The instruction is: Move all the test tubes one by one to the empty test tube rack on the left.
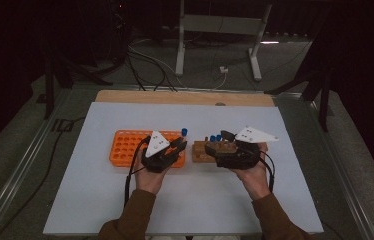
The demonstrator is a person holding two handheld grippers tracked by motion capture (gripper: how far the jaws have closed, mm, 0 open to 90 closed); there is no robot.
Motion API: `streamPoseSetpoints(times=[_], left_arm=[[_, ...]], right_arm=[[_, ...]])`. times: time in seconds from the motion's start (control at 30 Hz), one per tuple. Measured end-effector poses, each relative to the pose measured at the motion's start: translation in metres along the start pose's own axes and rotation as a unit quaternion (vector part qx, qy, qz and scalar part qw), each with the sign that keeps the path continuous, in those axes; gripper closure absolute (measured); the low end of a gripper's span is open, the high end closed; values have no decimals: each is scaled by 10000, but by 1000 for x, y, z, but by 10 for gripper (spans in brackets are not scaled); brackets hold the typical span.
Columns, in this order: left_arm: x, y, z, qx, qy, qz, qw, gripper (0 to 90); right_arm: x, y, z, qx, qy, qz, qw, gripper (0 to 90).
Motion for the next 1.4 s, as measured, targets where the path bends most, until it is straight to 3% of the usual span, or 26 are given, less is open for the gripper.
streamPoseSetpoints(times=[0.03,0.07,0.13,0.23,0.4,0.9,1.17,1.4], left_arm=[[1,-2,-1,-10,13,-15,10000,786],[1,-4,-1,-25,10,-26,10000,786],[2,-7,-2,-49,26,-53,10000,786],[5,-12,-4,-103,57,-76,9999,786],[8,-18,-6,-160,96,-115,9998,786],[12,-37,-8,-262,187,-246,9992,785],[16,-52,-1,-60,170,-609,9980,784],[16,-59,1,5,102,-747,9972,785]], right_arm=[[0,0,0,0,0,0,10000,169],[-4,-2,4,-30,-156,24,9999,97],[-5,-2,6,-24,-273,12,9996,46],[-11,-4,11,-68,-411,15,9991,0],[-21,-6,16,-138,-483,85,9987,0],[-47,-19,42,57,-656,166,9977,1],[-52,-21,46,56,-670,194,9975,1],[-53,-25,51,61,-740,150,9971,1]])
Point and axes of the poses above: each handheld gripper's, and its own axes: x roughly forward along the jaws, y roughly out of its top, z roughly to its right, the point moved 8 cm from there along x, roughly forward along the jaws, and after that the axes turned 13 degrees about x, right-handed, at the moved point
